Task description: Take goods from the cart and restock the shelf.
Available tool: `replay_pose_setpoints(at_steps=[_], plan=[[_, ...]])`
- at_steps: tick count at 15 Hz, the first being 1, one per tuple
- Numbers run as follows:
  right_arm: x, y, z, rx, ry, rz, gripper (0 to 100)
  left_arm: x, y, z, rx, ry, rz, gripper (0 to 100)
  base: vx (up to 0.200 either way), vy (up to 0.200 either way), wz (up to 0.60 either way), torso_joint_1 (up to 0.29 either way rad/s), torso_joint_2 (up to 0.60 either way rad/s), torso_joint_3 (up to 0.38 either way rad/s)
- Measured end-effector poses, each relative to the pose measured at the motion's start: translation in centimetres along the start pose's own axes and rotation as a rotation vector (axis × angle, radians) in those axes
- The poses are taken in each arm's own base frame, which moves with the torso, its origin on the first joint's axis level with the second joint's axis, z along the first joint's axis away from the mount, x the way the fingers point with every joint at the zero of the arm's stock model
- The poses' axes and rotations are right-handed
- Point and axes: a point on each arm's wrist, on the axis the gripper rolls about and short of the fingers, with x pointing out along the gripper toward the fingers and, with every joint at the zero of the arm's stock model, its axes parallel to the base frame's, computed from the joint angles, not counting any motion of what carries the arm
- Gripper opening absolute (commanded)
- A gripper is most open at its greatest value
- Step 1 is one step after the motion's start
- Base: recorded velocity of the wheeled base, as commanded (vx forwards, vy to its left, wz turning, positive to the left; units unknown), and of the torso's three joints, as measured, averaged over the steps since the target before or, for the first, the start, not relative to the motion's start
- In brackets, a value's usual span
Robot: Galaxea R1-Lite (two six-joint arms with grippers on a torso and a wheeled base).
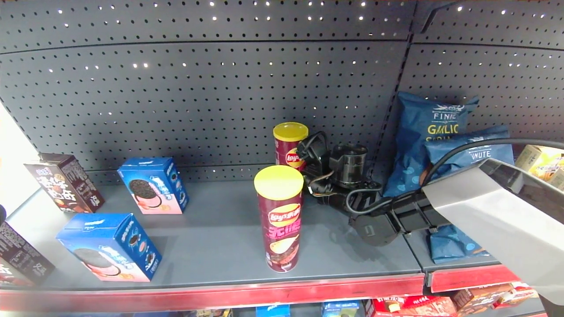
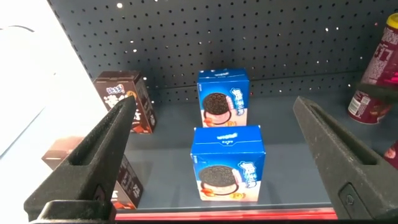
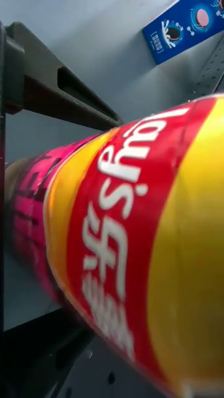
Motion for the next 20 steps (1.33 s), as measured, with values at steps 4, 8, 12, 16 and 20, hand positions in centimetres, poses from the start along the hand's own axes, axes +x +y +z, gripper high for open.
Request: replay_pose_setpoints(at_steps=[4, 8, 12, 16, 20], plan=[[-1.3, 0.1, 1.4, -0.001, -0.007, 0.003, 100, -0.1, 0.0, 0.0, -0.001, -0.001, 0.000, 100, 0.000, 0.000, 0.00, 0.000, 0.00, 0.000], [-3.6, 0.1, 2.6, 0.001, 0.006, 0.004, 100, -0.1, 0.0, -0.1, -0.001, -0.002, 0.000, 100, 0.000, 0.000, 0.00, 0.000, 0.00, 0.000], [-6.4, 0.4, 3.1, 0.001, 0.037, 0.011, 100, -0.3, 0.0, -0.3, 0.000, 0.001, -0.001, 100, 0.000, 0.000, 0.00, 0.000, 0.00, 0.000], [-9.6, 0.6, 3.8, 0.002, 0.060, 0.016, 100, -0.9, 0.1, -1.0, -0.001, 0.000, -0.003, 100, 0.000, 0.000, 0.00, 0.000, 0.00, 0.000], [-13.3, 0.5, 4.8, 0.002, 0.075, 0.008, 100, -1.3, 0.2, -1.0, -0.005, -0.019, -0.006, 100, 0.000, 0.000, 0.00, 0.000, 0.00, 0.000]])
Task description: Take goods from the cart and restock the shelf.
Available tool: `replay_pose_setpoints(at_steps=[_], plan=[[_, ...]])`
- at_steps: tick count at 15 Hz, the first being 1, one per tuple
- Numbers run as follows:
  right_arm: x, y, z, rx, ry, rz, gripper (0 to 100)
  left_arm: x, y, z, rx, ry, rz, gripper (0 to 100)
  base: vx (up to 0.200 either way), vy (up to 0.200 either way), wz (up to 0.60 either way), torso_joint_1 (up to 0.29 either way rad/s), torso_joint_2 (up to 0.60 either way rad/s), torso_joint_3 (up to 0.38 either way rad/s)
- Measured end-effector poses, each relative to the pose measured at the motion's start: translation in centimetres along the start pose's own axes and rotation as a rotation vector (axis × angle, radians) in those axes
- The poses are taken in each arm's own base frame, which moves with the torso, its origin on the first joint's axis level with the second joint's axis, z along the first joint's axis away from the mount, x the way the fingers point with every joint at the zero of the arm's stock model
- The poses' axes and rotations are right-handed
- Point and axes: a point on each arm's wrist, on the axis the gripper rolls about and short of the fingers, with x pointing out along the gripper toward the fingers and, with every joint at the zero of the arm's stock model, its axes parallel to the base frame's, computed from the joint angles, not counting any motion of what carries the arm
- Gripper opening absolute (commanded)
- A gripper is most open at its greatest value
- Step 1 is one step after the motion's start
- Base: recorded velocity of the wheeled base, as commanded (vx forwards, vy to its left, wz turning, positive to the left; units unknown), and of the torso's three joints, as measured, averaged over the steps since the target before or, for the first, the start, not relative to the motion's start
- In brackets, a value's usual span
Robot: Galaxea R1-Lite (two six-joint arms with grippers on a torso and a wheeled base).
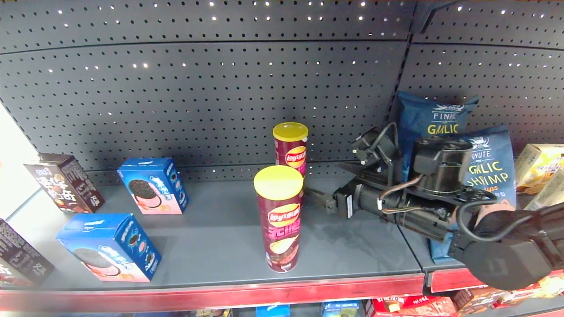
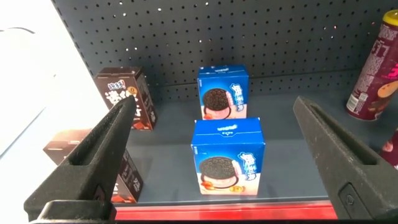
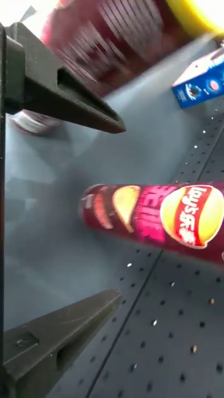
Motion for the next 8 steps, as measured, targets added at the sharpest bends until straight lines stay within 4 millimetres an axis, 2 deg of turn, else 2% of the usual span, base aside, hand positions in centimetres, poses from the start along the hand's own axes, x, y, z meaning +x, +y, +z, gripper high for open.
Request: replay_pose_setpoints(at_steps=[5, 8], plan=[[-4.4, -1.0, 0.7, 0.002, 0.007, -0.095, 100, 0.0, -0.1, -0.5, 0.004, 0.015, -0.007, 100, 0.000, 0.000, 0.00, 0.000, 0.00, 0.000], [-6.6, -1.8, 2.0, 0.003, -0.014, -0.218, 100, 0.0, -0.1, -1.1, 0.008, 0.035, -0.010, 100, 0.000, 0.000, 0.00, 0.000, 0.00, 0.000]])
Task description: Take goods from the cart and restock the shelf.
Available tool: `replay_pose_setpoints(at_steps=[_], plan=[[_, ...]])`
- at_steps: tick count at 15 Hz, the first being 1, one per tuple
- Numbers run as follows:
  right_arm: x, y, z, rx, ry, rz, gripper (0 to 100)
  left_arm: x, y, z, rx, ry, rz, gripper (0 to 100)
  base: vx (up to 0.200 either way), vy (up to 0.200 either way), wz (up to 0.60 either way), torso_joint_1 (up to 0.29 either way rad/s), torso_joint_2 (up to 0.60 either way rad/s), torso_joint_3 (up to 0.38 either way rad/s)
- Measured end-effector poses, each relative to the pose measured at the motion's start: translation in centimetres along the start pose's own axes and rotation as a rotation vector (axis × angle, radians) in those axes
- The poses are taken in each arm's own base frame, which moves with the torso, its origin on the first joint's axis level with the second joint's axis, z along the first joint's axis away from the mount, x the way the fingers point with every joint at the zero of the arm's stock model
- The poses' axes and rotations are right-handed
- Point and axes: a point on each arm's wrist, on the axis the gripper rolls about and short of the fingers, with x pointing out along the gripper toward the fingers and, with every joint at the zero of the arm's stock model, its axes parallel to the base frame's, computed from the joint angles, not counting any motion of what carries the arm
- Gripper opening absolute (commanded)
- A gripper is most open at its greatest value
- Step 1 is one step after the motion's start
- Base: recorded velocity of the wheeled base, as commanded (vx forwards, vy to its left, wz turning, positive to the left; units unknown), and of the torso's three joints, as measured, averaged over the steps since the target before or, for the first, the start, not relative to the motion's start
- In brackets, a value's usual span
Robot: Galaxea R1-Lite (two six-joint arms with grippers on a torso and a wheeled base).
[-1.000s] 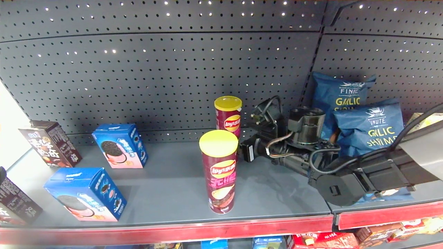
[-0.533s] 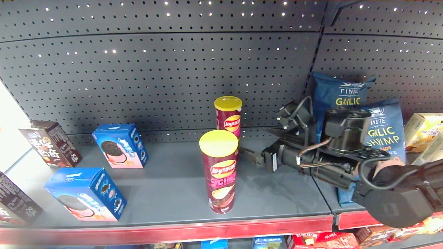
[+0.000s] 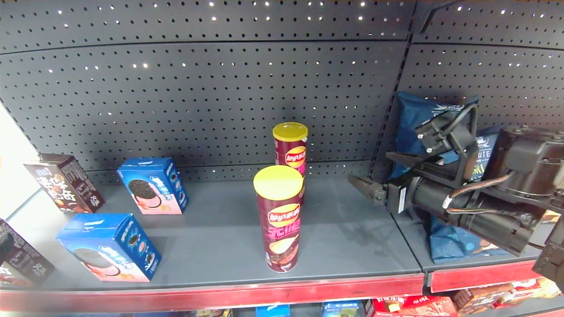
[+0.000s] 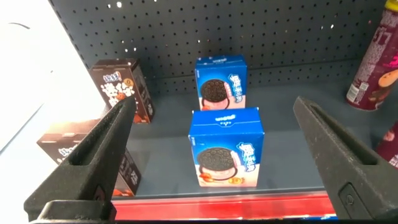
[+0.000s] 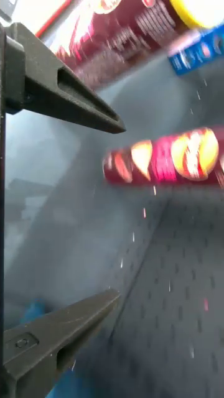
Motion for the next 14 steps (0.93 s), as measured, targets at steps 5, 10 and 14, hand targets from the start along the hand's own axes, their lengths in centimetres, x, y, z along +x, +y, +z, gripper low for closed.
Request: replay_pose_setpoints(at_steps=[5, 10, 14], plan=[[-3.5, -1.0, 2.8, 0.015, -0.058, -0.199, 100, 0.0, 0.0, -0.4, 0.001, 0.014, -0.001, 100, 0.000, 0.000, 0.00, 0.000, 0.00, 0.000], [-8.5, -0.1, 4.0, 0.016, 0.025, -0.445, 100, 0.0, -0.2, -1.6, 0.001, 0.050, -0.009, 100, 0.000, 0.000, 0.00, 0.000, 0.00, 0.000], [-11.6, -0.4, 5.4, 0.027, -0.020, -0.577, 100, -1.3, -0.1, -3.2, -0.003, 0.040, -0.016, 100, 0.000, 0.000, 0.00, 0.000, 0.00, 0.000]])
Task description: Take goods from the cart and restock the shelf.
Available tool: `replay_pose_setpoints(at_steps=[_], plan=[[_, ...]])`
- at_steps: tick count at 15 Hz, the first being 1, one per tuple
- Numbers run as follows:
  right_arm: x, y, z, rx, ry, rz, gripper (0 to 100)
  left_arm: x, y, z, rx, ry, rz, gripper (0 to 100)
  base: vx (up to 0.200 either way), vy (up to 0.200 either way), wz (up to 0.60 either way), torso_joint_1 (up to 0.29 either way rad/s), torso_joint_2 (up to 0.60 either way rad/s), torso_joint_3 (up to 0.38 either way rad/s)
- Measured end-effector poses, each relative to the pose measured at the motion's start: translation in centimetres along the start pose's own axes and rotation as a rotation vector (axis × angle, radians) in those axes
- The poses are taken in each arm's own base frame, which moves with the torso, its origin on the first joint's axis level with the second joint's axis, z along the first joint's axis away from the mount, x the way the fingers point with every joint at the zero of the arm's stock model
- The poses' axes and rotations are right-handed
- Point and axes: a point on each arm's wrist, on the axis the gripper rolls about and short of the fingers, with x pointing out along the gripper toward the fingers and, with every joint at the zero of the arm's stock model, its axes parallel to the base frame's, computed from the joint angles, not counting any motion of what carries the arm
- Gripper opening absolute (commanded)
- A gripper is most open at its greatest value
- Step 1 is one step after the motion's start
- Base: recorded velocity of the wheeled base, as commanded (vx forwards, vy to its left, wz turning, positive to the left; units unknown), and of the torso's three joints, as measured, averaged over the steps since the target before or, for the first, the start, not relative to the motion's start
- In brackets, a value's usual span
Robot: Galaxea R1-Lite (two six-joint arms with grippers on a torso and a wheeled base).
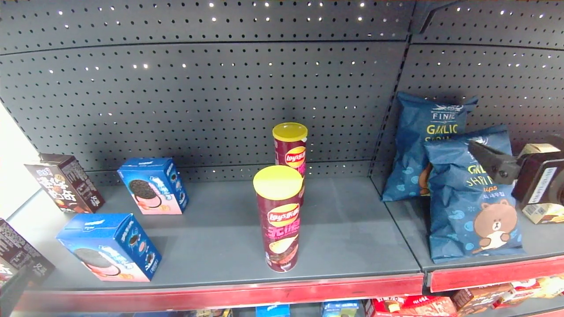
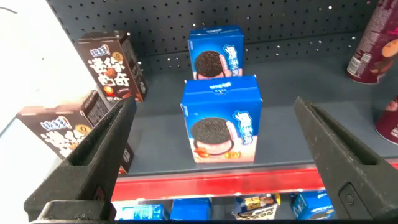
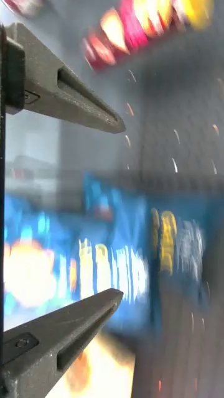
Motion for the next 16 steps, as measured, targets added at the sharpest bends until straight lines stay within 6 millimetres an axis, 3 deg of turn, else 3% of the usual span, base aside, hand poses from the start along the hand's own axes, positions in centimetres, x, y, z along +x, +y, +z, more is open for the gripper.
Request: replay_pose_setpoints(at_steps=[6, 10, 14, 16], plan=[[-3.1, -0.8, 1.2, 0.043, 0.027, -0.263, 100, -1.7, 0.4, 0.2, -0.018, -0.096, 0.004, 100, 0.000, 0.000, 0.00, 0.000, 0.00, 0.000], [-5.0, -1.1, 1.7, 0.171, 0.049, -0.391, 100, -2.2, 0.5, 0.2, -0.026, -0.126, -0.017, 100, 0.000, 0.000, 0.00, 0.000, 0.00, 0.000], [-6.2, -1.6, -1.1, 0.191, 0.057, -0.386, 100, -2.6, 0.6, 1.0, -0.039, -0.164, -0.045, 100, 0.000, 0.000, 0.00, 0.000, 0.00, 0.000], [-6.7, -2.0, -2.3, 0.171, 0.038, -0.294, 100, -2.8, 0.7, 1.6, -0.046, -0.186, -0.047, 100, 0.000, 0.000, 0.00, 0.000, 0.00, 0.000]])
